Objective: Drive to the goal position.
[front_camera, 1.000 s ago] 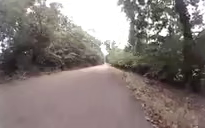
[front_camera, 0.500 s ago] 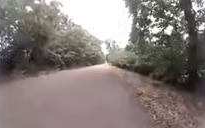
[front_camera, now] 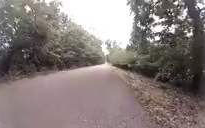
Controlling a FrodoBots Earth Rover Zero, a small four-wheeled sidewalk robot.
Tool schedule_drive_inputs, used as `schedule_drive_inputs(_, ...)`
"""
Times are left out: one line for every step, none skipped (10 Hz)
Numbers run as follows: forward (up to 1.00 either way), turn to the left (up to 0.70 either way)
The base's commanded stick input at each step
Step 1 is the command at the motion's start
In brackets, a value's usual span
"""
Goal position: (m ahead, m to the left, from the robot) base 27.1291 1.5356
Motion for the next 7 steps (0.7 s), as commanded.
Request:
schedule_drive_inputs(0.70,0.00)
schedule_drive_inputs(0.70,0.00)
schedule_drive_inputs(0.70,0.00)
schedule_drive_inputs(0.70,0.00)
schedule_drive_inputs(0.70,0.00)
schedule_drive_inputs(0.70,0.00)
schedule_drive_inputs(0.70,0.00)
